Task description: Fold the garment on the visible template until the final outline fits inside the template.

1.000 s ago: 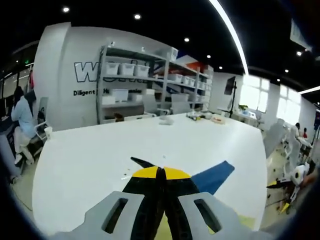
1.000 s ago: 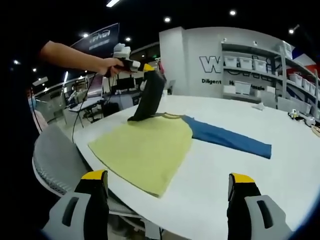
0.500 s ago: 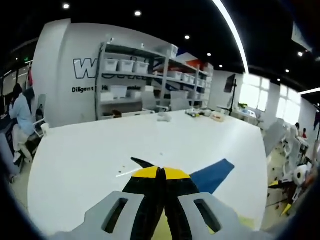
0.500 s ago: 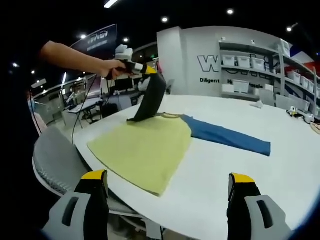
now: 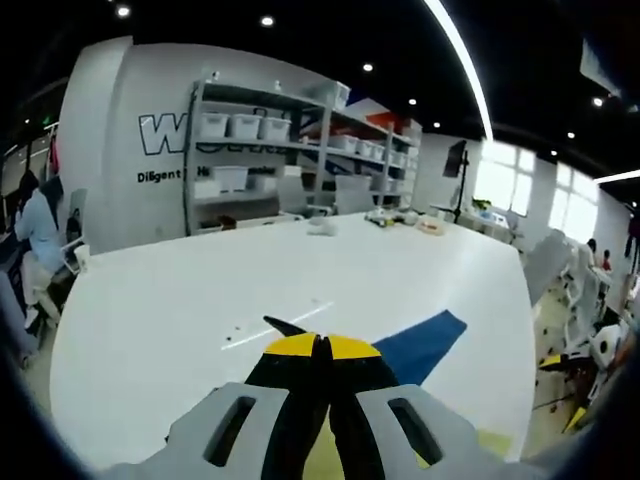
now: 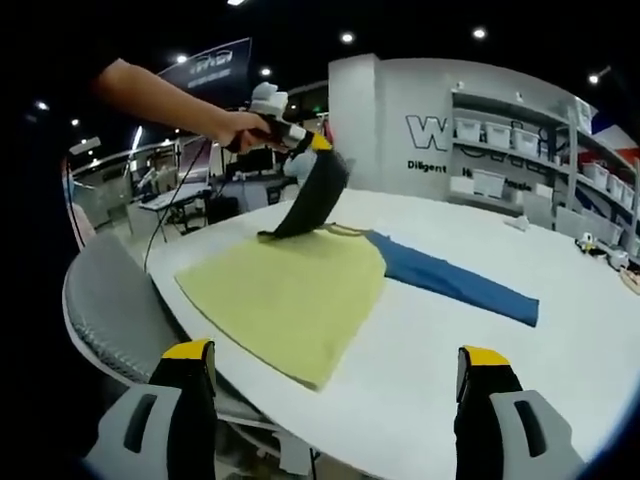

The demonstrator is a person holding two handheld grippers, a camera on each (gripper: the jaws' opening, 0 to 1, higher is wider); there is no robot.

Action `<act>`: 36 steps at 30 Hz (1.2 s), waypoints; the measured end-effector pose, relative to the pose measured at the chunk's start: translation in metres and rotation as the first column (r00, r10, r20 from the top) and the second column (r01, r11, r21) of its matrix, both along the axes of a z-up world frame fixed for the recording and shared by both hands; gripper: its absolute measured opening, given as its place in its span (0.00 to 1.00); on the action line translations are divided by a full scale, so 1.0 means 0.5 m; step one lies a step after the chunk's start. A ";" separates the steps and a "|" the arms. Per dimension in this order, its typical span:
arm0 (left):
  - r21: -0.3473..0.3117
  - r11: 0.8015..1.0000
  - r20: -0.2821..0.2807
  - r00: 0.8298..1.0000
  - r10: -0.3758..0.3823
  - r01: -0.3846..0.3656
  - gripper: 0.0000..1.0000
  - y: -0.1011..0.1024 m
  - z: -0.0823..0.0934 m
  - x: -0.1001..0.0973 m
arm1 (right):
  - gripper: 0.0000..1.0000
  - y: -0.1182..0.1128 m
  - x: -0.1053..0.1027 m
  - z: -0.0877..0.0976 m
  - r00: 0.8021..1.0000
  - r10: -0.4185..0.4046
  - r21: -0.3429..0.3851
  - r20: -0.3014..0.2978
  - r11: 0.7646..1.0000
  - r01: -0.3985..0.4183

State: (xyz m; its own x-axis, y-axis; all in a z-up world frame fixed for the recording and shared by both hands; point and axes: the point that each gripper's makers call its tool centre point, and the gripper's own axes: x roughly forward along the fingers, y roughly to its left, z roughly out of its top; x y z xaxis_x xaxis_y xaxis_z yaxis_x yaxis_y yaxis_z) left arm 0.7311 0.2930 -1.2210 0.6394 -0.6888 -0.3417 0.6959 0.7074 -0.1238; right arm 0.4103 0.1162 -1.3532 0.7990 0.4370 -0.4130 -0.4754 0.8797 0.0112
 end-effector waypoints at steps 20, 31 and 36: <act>-0.012 0.999 -0.016 0.999 -0.038 0.037 0.00 -0.053 -0.018 -0.009 | 0.99 -0.008 -0.024 -0.003 0.999 -0.035 0.017 -0.013 0.999 0.035; -0.003 0.999 -0.042 0.998 -0.046 0.046 0.00 -0.064 -0.045 -0.015 | 0.99 -0.018 -0.032 -0.012 0.998 -0.048 0.026 -0.030 0.998 0.048; 0.004 0.998 -0.060 0.996 -0.060 0.060 0.00 -0.078 -0.065 -0.018 | 0.99 -0.019 -0.029 -0.009 0.998 -0.057 0.035 -0.029 0.998 0.058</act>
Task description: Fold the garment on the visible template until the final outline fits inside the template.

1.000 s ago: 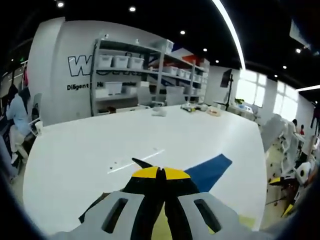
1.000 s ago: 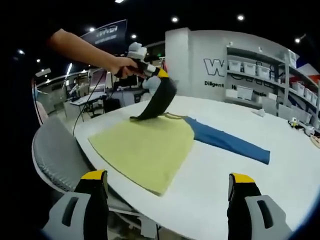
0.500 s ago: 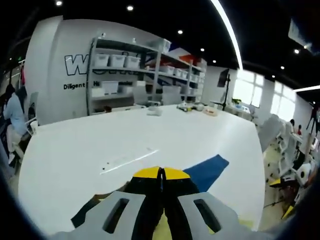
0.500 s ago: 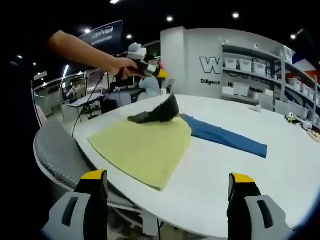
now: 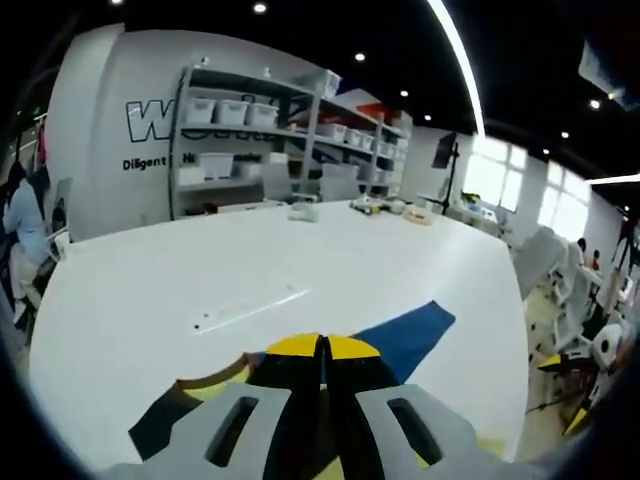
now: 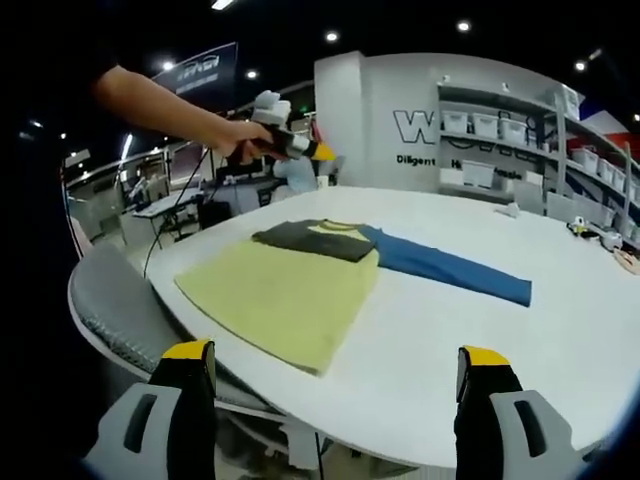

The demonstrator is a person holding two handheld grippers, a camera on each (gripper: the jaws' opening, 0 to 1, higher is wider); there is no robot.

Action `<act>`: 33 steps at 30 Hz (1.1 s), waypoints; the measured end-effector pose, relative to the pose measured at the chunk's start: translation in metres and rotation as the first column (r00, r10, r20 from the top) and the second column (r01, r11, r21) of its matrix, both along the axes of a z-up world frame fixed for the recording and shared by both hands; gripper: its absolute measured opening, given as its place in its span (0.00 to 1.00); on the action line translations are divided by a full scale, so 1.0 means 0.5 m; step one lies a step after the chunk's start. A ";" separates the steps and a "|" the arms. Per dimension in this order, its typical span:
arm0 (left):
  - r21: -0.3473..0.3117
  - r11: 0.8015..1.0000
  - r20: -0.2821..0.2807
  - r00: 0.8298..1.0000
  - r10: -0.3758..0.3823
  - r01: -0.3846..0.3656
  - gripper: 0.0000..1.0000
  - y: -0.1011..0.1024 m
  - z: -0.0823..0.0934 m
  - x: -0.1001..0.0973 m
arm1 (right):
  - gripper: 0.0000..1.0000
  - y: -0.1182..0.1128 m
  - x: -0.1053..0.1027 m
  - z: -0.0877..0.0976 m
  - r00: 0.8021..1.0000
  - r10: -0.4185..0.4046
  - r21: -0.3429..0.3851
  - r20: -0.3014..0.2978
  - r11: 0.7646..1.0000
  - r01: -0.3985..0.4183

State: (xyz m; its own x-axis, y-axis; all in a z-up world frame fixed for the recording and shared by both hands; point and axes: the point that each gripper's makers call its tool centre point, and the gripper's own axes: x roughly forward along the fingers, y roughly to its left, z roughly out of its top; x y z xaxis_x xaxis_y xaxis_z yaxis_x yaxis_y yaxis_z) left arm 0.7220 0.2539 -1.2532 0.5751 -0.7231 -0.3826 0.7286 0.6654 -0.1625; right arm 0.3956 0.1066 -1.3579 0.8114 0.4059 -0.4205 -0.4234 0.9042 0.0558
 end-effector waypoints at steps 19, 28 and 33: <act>0.091 0.990 -0.055 0.993 -0.106 0.111 0.00 -0.068 -0.120 -0.040 | 0.99 -0.019 -0.017 -0.011 0.998 -0.045 0.010 -0.038 0.999 0.046; 0.198 0.949 -0.067 0.969 -0.237 0.246 0.00 -0.091 -0.190 -0.078 | 0.99 -0.023 -0.024 -0.018 0.996 -0.071 0.019 -0.055 0.997 0.072; 0.237 0.933 -0.051 0.962 -0.267 0.271 0.03 -0.103 -0.212 -0.083 | 0.99 -0.020 -0.028 -0.024 0.995 -0.082 0.027 -0.064 0.996 0.084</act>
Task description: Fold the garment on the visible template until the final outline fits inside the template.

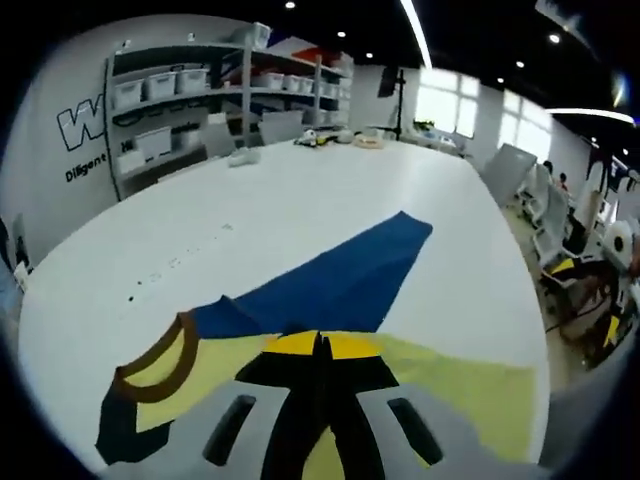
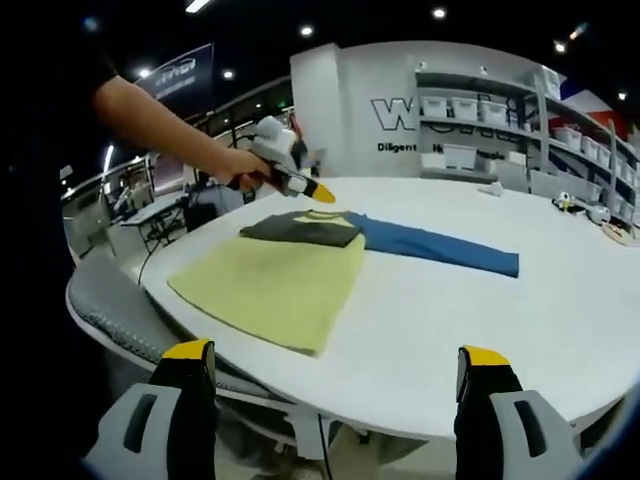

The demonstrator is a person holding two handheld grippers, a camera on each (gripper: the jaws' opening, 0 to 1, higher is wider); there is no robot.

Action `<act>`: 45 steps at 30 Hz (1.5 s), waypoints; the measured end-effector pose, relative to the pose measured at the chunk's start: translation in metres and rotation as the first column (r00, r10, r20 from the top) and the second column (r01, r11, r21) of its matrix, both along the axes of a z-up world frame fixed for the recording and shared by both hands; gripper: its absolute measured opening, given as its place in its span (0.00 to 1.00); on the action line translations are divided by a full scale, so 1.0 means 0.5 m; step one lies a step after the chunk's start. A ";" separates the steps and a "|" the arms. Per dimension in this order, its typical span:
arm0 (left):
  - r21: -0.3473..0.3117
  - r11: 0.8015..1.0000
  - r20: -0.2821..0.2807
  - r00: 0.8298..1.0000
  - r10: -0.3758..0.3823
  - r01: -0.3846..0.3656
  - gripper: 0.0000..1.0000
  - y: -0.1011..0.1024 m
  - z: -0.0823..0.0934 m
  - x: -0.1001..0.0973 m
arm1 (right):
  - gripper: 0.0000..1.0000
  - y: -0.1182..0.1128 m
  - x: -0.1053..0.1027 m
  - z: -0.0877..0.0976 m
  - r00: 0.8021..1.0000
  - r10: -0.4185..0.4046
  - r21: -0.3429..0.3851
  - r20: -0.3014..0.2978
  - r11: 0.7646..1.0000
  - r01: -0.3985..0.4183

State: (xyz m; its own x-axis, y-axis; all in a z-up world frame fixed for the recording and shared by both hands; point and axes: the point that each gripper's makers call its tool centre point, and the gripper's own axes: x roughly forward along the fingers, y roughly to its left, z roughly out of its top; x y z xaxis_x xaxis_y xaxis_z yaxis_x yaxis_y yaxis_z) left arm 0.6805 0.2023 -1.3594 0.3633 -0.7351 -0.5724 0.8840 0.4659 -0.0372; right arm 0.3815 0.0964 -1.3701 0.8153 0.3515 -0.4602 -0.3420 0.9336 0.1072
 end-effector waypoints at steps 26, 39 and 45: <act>0.253 0.952 0.030 0.982 -0.186 0.173 0.19 -0.009 -0.149 -0.036 | 0.99 -0.031 -0.007 -0.016 0.998 -0.036 -0.015 -0.045 0.999 0.035; 0.221 0.967 0.032 0.990 -0.138 0.128 0.03 -0.022 -0.134 -0.042 | 0.98 -0.029 0.006 -0.011 0.999 -0.032 -0.014 -0.043 0.999 0.032; 0.115 0.986 0.046 0.991 -0.124 0.118 0.03 -0.048 -0.107 -0.057 | 0.98 -0.022 0.022 -0.006 0.999 -0.028 -0.002 -0.031 1.000 0.028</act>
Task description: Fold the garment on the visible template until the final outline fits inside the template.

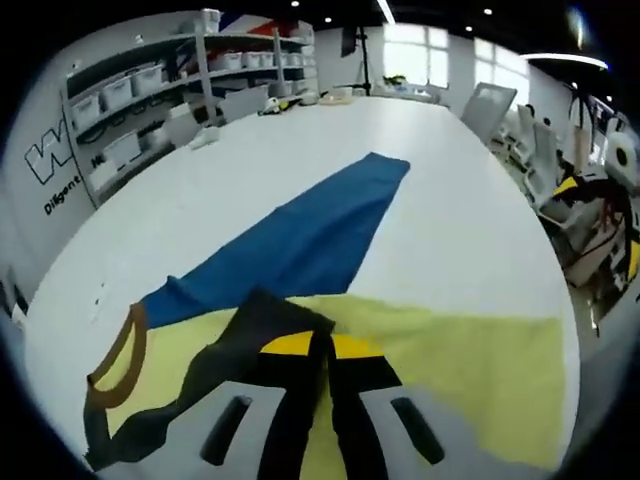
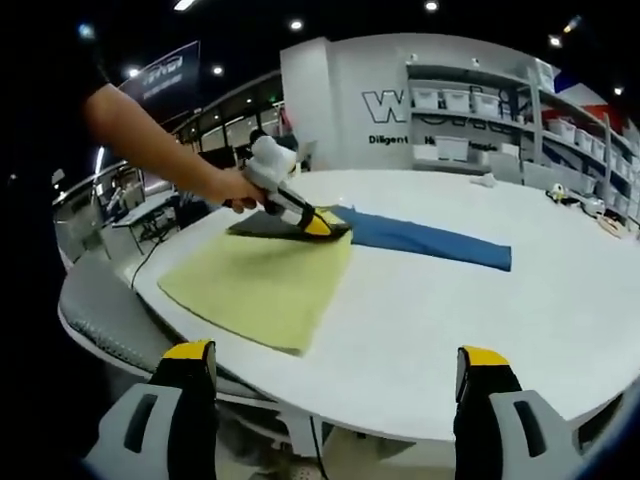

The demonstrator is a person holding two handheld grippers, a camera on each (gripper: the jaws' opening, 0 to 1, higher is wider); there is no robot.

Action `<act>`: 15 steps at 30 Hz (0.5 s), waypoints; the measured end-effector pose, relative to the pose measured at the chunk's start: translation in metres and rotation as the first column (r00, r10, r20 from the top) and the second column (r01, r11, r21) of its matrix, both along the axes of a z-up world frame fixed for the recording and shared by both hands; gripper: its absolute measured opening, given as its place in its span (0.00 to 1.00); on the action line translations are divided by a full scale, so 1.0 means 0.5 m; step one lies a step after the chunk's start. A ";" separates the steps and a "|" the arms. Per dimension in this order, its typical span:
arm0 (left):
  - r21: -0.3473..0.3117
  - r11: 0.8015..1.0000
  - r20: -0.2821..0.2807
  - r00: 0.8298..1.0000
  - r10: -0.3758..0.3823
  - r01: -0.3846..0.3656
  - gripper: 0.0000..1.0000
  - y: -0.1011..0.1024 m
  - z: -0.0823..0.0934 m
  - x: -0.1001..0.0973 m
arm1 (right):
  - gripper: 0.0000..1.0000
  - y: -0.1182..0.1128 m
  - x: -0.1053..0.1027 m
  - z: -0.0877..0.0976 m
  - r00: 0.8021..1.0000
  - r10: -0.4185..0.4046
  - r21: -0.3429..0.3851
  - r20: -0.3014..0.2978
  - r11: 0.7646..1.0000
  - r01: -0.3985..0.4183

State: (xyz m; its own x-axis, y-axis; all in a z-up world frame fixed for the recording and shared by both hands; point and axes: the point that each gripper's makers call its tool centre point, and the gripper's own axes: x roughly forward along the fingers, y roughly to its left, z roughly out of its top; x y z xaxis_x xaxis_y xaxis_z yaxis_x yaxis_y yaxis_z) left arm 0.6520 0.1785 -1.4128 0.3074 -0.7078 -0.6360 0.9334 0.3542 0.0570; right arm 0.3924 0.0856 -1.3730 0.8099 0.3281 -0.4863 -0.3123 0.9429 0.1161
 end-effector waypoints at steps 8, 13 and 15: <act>0.050 0.999 0.004 1.000 -0.016 0.016 0.04 0.009 -0.036 -0.015 | 0.98 0.014 0.008 0.003 1.000 0.026 -0.002 0.003 1.000 -0.026; 0.072 0.996 -0.041 0.998 -0.039 0.042 0.16 0.011 -0.055 -0.039 | 0.99 0.017 0.008 0.007 1.000 0.029 0.014 0.007 0.999 -0.029; 0.071 0.997 -0.056 0.998 -0.034 0.038 0.27 0.011 -0.057 -0.048 | 0.99 0.021 0.008 0.007 0.999 0.036 0.013 0.007 0.999 -0.036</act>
